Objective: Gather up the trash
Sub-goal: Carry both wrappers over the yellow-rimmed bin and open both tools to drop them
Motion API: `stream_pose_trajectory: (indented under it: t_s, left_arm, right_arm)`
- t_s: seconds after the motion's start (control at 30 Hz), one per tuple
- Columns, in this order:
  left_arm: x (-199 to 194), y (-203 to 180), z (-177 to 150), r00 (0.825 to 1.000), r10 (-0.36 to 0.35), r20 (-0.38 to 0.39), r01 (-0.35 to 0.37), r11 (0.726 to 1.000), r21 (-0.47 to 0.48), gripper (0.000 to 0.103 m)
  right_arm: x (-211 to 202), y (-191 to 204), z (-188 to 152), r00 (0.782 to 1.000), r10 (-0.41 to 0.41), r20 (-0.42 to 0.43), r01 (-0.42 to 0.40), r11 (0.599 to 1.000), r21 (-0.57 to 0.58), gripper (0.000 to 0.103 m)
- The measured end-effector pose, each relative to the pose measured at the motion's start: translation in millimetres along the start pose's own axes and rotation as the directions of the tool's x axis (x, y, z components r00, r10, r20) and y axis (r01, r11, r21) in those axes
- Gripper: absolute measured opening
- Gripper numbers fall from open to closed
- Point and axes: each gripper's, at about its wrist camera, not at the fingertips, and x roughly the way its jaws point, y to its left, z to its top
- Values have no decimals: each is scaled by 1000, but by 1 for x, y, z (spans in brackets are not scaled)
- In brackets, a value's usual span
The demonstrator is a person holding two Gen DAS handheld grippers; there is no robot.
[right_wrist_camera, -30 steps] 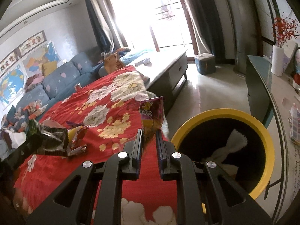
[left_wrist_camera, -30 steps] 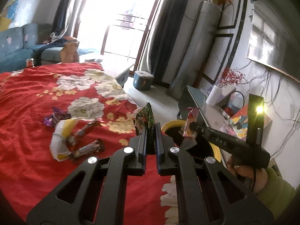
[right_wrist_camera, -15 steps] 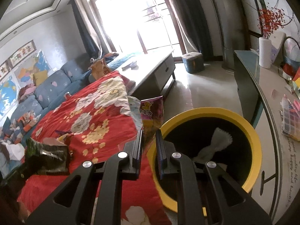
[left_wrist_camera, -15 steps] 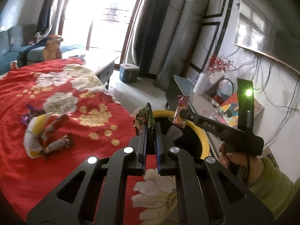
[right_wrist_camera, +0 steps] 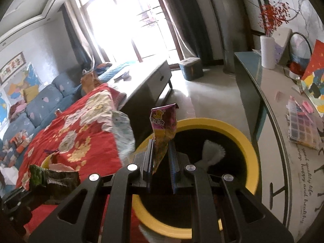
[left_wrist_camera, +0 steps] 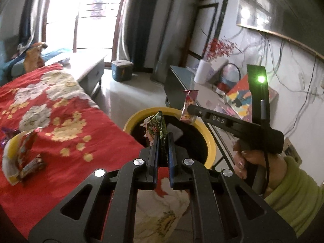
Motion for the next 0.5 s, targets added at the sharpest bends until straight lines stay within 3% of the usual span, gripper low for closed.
stream_pose_trajectory:
  t_s: [0.5]
  left_arm:
    - [50,-32,5,996,-42,-78,50,993,108,4]
  right_arm:
    - [5,-52,-3,998,-58,-9,58,995,78,14]
